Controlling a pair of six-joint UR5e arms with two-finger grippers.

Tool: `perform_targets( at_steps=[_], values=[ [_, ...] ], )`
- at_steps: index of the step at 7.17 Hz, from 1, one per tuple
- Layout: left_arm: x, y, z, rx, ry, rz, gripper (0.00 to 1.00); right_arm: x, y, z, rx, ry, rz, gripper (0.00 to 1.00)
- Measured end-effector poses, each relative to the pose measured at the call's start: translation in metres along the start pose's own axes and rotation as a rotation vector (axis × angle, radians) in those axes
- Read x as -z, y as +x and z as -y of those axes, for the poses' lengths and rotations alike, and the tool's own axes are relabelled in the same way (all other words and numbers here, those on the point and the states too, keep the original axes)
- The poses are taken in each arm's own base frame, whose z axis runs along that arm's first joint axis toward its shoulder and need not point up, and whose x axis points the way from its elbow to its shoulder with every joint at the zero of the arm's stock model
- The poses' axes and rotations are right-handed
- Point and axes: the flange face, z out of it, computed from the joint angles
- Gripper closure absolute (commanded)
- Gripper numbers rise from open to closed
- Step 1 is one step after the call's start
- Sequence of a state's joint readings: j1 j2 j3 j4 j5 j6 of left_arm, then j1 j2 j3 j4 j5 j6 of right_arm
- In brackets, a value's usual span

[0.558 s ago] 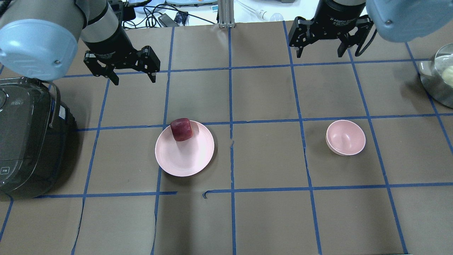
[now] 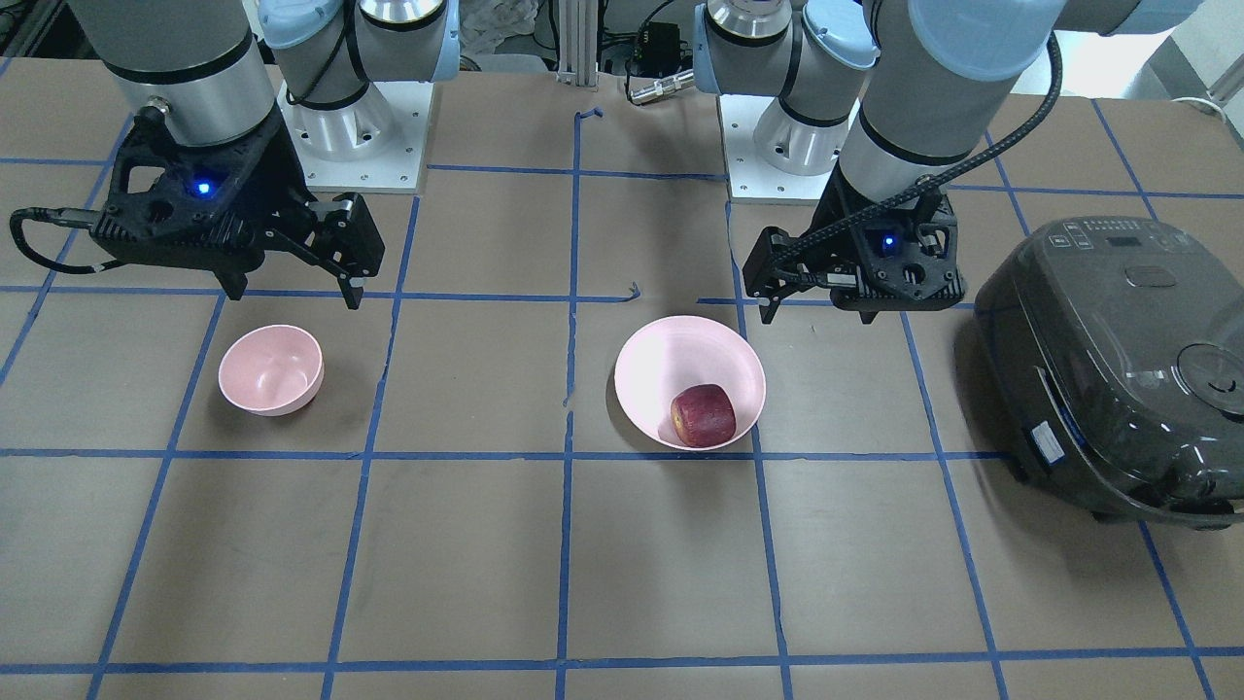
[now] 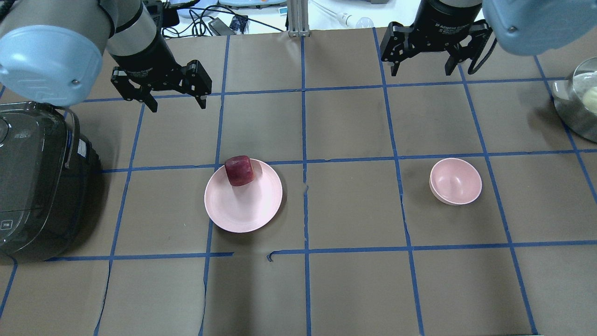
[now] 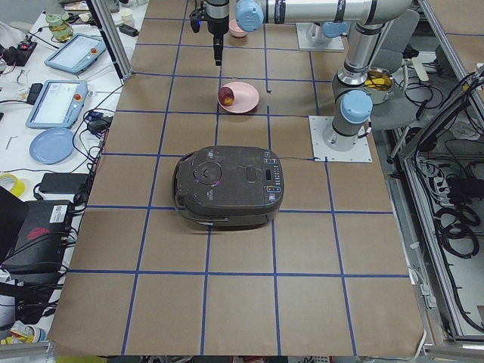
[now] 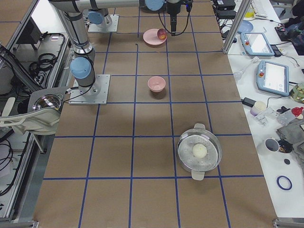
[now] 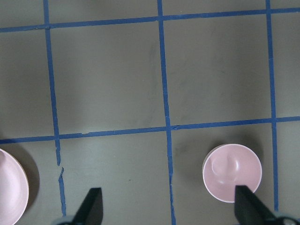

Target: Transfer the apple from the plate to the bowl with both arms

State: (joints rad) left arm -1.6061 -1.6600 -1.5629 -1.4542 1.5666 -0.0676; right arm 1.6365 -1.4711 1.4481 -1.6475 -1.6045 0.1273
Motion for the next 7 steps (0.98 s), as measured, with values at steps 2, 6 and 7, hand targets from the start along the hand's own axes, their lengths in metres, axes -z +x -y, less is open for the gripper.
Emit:
perform_targets(
  at_steps=[2, 6, 7],
  values=[
    [-0.0002, 0.0000, 0.0001, 0.000, 0.000, 0.001, 0.00, 0.0000, -0.0005, -0.0002, 0.001, 0.000, -0.001, 0.00],
    [-0.0032, -0.0004, -0.0012, -0.001, -0.006, 0.004, 0.00, 0.0002, -0.0008, -0.0003, 0.002, 0.001, -0.002, 0.00],
    [-0.0043, -0.0006, -0.0017, -0.001, -0.008, 0.005, 0.00, 0.0001, -0.0009, -0.0003, 0.002, 0.001, -0.001, 0.00]
  ],
)
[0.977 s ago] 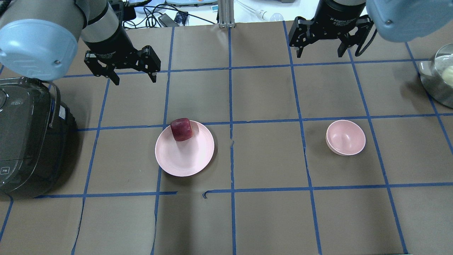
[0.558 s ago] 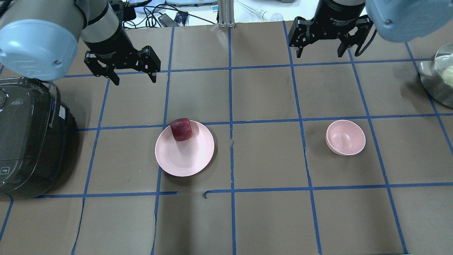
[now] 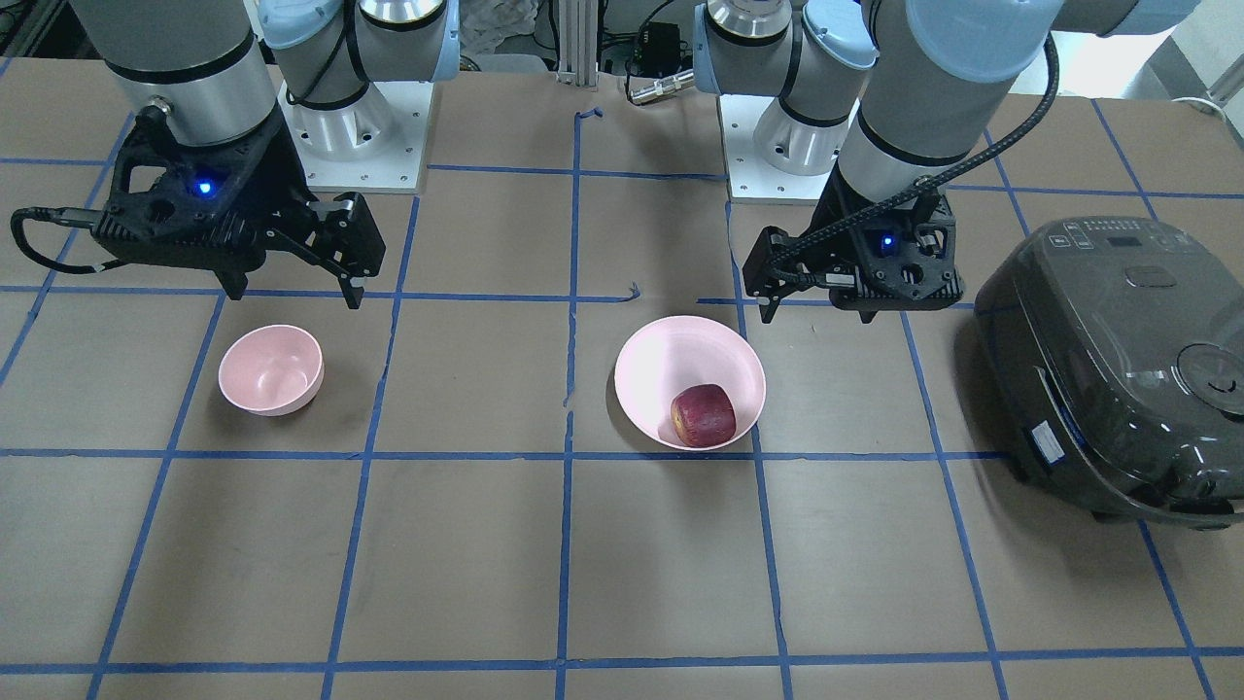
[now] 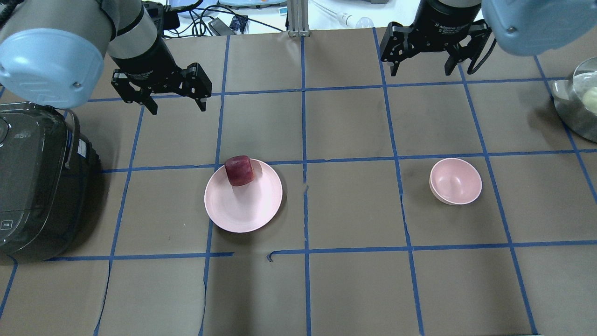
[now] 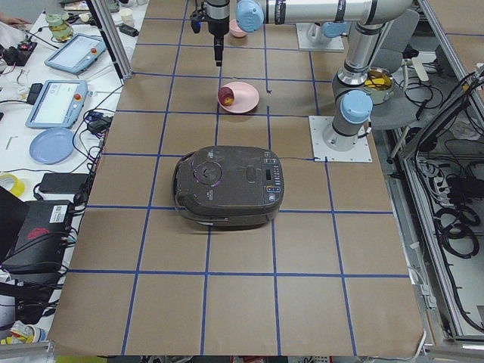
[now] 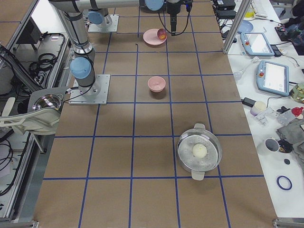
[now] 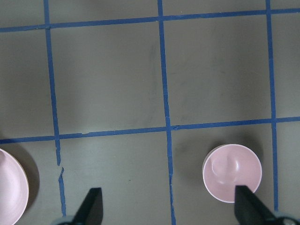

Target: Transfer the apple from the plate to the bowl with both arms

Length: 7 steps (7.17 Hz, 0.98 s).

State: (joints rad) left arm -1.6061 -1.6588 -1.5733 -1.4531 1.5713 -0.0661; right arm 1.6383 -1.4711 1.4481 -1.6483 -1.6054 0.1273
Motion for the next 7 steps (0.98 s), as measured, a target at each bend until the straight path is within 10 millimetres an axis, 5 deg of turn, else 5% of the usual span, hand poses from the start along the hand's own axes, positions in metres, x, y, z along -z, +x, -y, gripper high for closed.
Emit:
perform_targets(
  at_steps=[7],
  values=[
    [-0.0055, 0.0014, 0.0035, 0.012, 0.000, -0.004, 0.00, -0.0002, -0.0002, -0.0002, 0.000, -0.003, 0.002, 0.00]
  ],
)
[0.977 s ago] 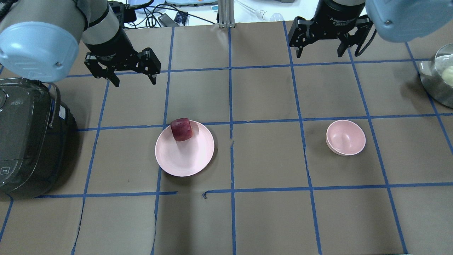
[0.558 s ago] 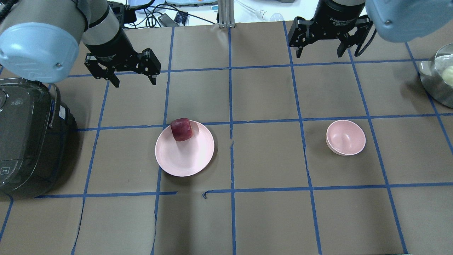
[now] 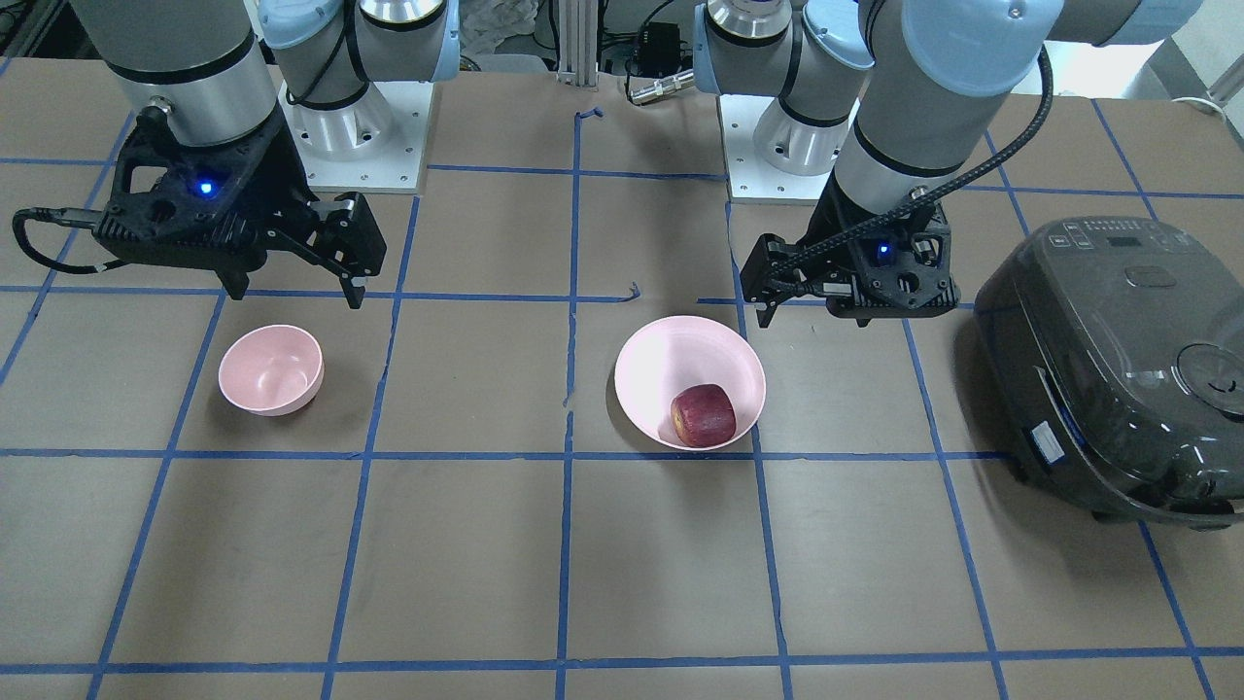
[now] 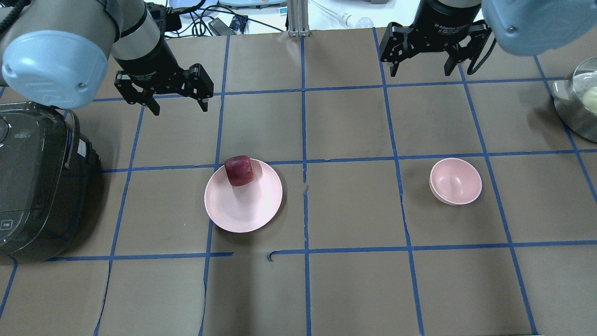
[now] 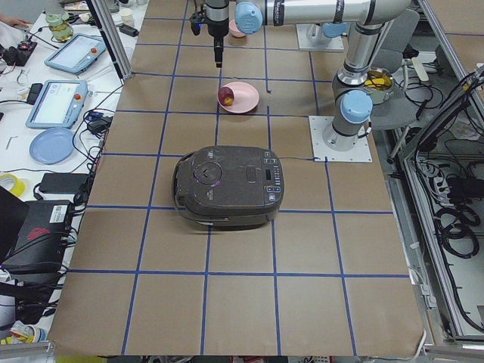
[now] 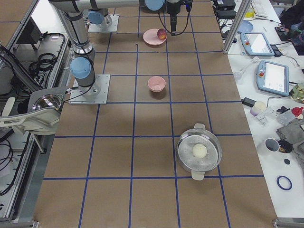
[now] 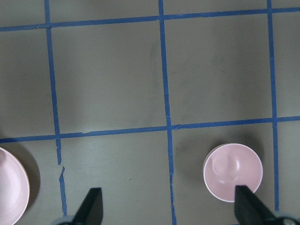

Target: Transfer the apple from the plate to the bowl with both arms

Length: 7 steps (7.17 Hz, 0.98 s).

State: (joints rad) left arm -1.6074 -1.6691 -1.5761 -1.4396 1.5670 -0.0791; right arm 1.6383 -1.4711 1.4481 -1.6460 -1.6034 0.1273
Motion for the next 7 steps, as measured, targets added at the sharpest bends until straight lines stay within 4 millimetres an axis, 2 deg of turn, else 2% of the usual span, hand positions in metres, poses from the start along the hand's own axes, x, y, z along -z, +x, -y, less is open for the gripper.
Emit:
perform_targets(
  at_steps=[2, 3, 4, 6, 7],
  values=[
    [-0.005, 0.000, 0.000, 0.002, -0.003, 0.000, 0.00, 0.000, 0.003, 0.001, -0.003, -0.001, 0.000, 0.00],
    [-0.008, 0.000, 0.001, 0.002, -0.004, 0.000, 0.00, -0.002, 0.011, 0.005, -0.006, -0.004, 0.000, 0.00],
    [-0.014, 0.001, 0.001, 0.004, -0.010, 0.000, 0.00, -0.005, 0.028, 0.011, -0.007, -0.010, 0.000, 0.00],
    [-0.024, 0.006, 0.002, 0.013, -0.001, -0.001, 0.00, -0.023, 0.088, 0.022, 0.036, -0.049, -0.003, 0.00],
    [-0.028, 0.008, 0.002, 0.013, 0.001, -0.002, 0.00, -0.042, 0.121, 0.025, 0.045, -0.081, -0.001, 0.00]
  ],
)
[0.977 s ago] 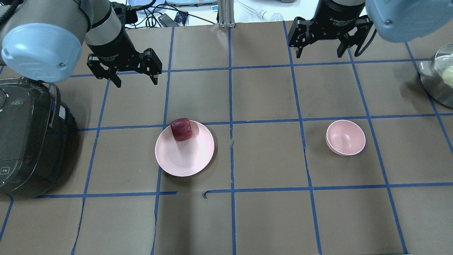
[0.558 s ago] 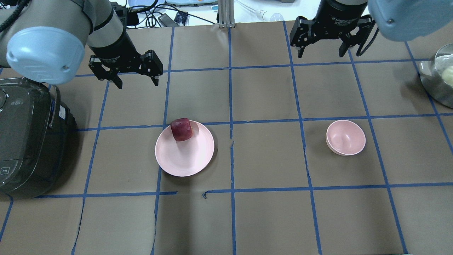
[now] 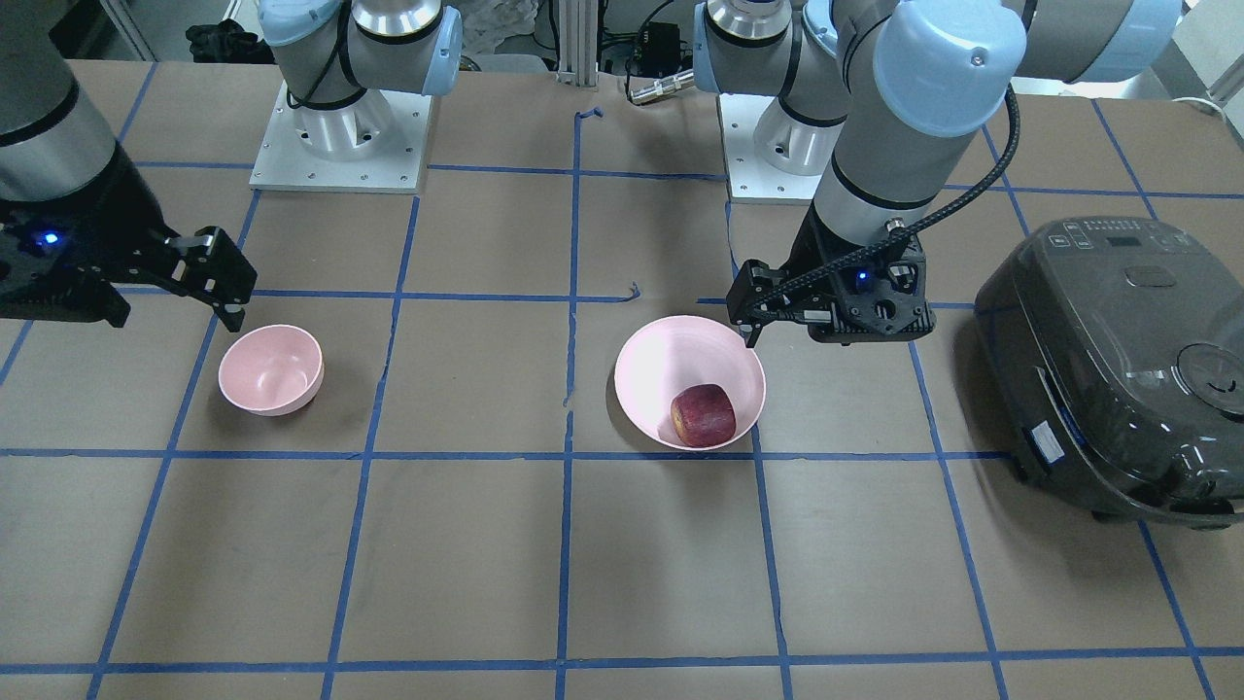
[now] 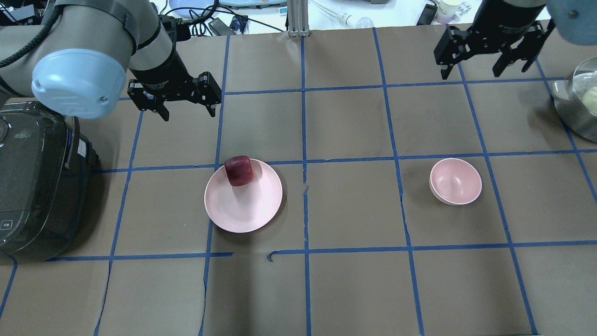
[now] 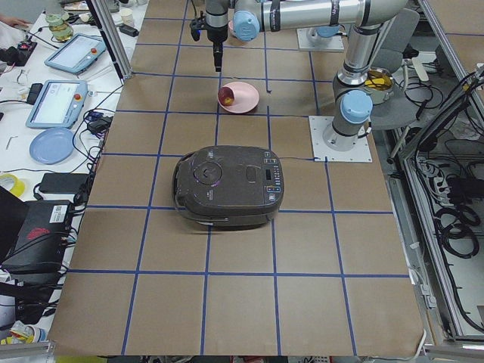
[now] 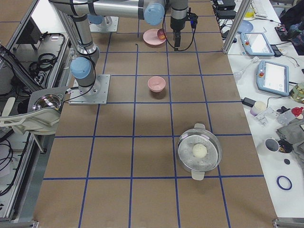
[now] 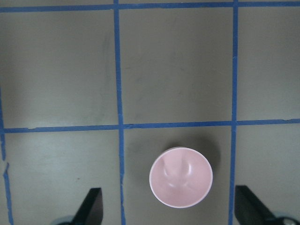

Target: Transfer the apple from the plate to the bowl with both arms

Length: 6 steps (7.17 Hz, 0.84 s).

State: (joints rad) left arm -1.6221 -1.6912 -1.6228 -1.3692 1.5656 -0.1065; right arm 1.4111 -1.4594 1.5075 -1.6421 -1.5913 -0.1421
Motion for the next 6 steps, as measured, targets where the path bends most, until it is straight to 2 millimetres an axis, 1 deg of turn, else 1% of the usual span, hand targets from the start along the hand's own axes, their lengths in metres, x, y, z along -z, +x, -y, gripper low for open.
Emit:
perform_targets(
  at_steps=[1, 2, 3, 4, 5, 6],
  values=[
    [-0.003, 0.002, -0.001, -0.002, -0.001, 0.000, 0.00, -0.028, 0.034, 0.002, -0.001, -0.029, 0.014, 0.00],
    [-0.006, 0.003, -0.002, -0.003, -0.003, 0.000, 0.00, -0.065, 0.062, 0.000, -0.002, -0.052, 0.039, 0.00],
    [-0.008, 0.005, -0.002, 0.002, -0.006, 0.000, 0.00, -0.107, 0.079, -0.010, -0.010, -0.066, 0.056, 0.00],
    [-0.009, 0.006, -0.002, 0.017, -0.009, 0.000, 0.00, -0.148, 0.087, -0.022, -0.013, -0.060, 0.060, 0.06],
    [-0.012, 0.007, -0.003, 0.031, -0.014, 0.000, 0.00, -0.187, 0.092, -0.039, -0.011, -0.050, 0.059, 0.24],
    [-0.019, 0.011, -0.005, 0.034, -0.018, 0.000, 0.00, -0.220, 0.094, -0.059, -0.002, -0.044, 0.059, 0.57]
  ],
)
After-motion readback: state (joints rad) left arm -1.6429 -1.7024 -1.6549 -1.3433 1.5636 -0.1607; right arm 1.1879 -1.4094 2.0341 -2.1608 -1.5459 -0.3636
